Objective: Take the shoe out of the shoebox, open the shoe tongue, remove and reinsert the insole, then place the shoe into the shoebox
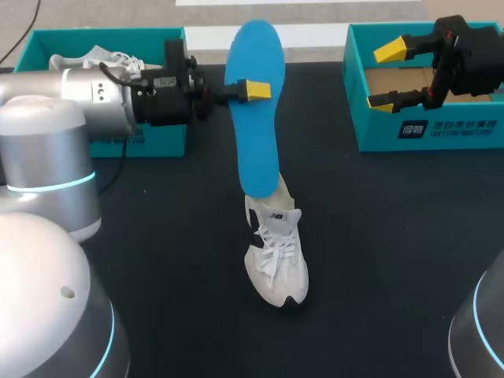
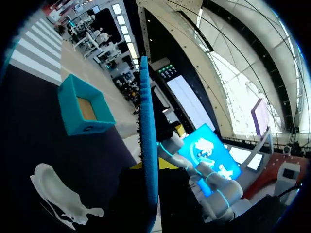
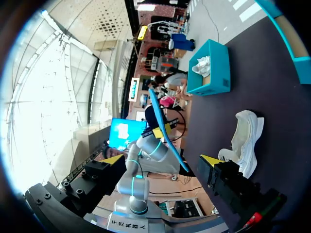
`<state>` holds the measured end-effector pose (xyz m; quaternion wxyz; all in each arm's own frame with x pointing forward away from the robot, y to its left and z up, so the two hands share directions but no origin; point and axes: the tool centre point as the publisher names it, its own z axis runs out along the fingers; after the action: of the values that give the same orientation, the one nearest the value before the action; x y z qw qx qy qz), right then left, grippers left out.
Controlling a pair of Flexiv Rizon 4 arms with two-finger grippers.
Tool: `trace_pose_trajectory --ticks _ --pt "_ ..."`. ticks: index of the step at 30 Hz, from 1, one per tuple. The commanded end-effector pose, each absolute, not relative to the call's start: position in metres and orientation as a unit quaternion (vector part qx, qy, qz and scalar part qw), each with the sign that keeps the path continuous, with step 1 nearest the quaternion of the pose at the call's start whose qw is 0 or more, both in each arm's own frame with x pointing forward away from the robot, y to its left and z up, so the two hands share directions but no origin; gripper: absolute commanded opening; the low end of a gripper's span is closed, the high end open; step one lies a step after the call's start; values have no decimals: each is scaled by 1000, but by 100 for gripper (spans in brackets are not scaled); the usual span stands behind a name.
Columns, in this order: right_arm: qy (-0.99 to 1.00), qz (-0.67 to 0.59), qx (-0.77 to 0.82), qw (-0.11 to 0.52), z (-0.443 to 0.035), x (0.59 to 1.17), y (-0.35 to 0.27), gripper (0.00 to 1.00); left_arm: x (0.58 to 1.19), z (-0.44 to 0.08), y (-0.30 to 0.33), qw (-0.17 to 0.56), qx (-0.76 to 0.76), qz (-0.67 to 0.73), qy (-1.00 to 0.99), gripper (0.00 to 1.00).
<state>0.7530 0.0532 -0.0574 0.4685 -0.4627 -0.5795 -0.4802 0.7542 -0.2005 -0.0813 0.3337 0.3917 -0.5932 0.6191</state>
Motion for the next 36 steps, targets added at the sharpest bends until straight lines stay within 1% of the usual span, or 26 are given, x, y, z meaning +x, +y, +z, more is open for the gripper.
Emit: trace_pose_trajectory --ticks 1,11,27,32,36 --pt "-580 -479 -464 468 -57 753 53 100 752 -80 -202 438 531 502 -523 0" --pt "-580 -479 -464 468 -57 753 53 100 751 -84 -204 462 522 510 -504 0" --pt "-580 -479 -464 468 -57 753 53 100 761 -88 -204 464 518 525 -490 0" --pt "-580 -479 -464 468 -57 753 53 100 772 -88 -208 488 524 515 -470 0" --pt "-621 -418 -517 414 -40 749 58 100 778 -89 -211 494 525 517 -461 0"
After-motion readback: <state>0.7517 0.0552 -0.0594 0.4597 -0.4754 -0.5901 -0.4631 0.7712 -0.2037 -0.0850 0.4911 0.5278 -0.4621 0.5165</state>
